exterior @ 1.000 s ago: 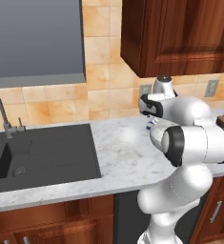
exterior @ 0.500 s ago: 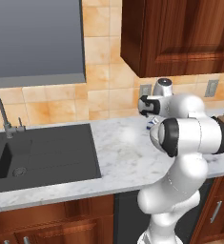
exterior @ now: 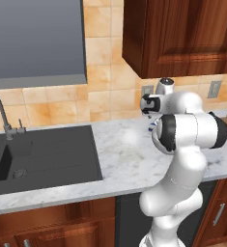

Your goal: Gather the eggs and milk located in the vicinity of the sink area and place them right next to the bowl.

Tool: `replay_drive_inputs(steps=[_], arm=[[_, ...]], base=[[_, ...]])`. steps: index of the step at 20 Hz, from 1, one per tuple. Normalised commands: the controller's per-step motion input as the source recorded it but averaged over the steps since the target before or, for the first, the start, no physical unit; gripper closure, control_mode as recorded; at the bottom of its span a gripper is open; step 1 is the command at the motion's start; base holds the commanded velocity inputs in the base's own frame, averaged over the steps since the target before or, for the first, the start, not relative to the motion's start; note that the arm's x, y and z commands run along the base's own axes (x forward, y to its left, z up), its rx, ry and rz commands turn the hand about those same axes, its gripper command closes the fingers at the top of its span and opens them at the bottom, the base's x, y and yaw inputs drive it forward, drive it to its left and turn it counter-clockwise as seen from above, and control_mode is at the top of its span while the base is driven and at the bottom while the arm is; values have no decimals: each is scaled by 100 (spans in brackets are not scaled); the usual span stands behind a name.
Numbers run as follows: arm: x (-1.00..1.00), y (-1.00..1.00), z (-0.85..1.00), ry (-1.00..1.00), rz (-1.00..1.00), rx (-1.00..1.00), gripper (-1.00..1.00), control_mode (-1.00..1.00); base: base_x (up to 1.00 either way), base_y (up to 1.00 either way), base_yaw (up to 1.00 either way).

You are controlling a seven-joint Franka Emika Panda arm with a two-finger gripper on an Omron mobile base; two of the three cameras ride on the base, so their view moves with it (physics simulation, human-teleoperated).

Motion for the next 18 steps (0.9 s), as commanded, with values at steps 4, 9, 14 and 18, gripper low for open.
replay_drive_inputs(steps=[4, 9, 14, 18], arm=[[16, -11, -8, 8, 0, 0, -100, -100], [12, -6, -14, 2, 0, 0, -100, -100], [12, -6, -19, 0, 0, 0, -100, -100], [10, -4, -14, 0, 0, 0, -100, -100]], base=[[0, 0, 0], [0, 0, 0], [0, 0, 0], [0, 0, 0]])
